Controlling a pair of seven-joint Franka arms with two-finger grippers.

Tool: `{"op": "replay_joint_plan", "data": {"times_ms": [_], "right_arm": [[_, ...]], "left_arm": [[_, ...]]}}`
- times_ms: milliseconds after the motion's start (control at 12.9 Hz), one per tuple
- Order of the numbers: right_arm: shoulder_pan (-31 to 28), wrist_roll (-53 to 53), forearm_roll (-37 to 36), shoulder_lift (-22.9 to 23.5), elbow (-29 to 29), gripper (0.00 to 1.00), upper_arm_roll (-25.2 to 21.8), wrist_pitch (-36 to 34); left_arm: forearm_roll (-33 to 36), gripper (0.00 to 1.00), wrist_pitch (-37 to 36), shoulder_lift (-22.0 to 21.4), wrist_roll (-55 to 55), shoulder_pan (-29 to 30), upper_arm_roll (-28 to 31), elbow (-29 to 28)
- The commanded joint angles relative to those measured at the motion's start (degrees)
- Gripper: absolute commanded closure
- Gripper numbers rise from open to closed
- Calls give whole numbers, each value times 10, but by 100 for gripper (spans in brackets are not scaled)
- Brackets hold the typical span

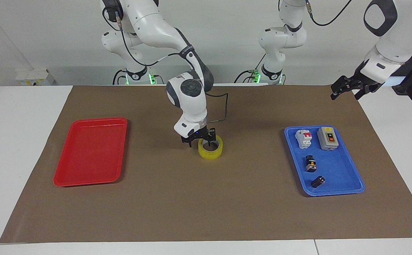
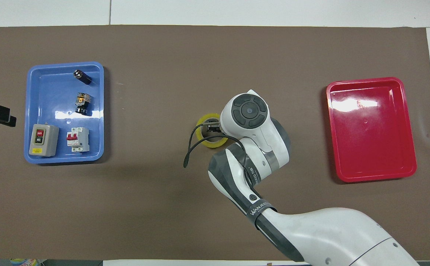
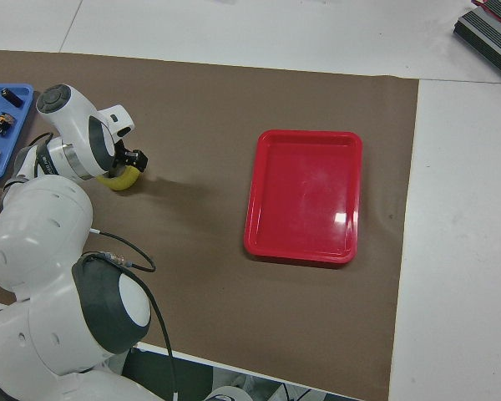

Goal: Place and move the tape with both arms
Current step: 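Grasp the yellow tape with the right gripper while the left gripper retracts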

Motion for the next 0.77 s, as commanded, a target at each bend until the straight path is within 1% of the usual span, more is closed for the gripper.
{"op": "replay_joint_plan", "data": {"times_ms": [0,77,232,386,464,541,695], "right_arm": [[1,-6,5,-21,-31,42,-3,16],[0,-6,5,-21,-31,52,-3,16],[0,-6,5,-21,-32,67,-3,21],[0,-7,5,-21,-33,81,-3,28],[0,-7,4,-21,-31,94,-3,25],[-1,-7,-1,-20,-24,100,-4,16],[-14,-13,-14,-16,19,100,-5,-38]], "left_arm": [[5,0,-6,-8,-7,-8,0,-6],[5,0,-6,-8,-8,-9,0,-6],[23,0,-2,-8,-8,-13,0,-6],[24,0,3,-8,-7,-13,0,-6],[24,0,2,-8,-7,-13,0,-6],[24,0,1,-8,-9,-12,1,-6],[24,0,0,-8,-9,-12,1,-6]]}}
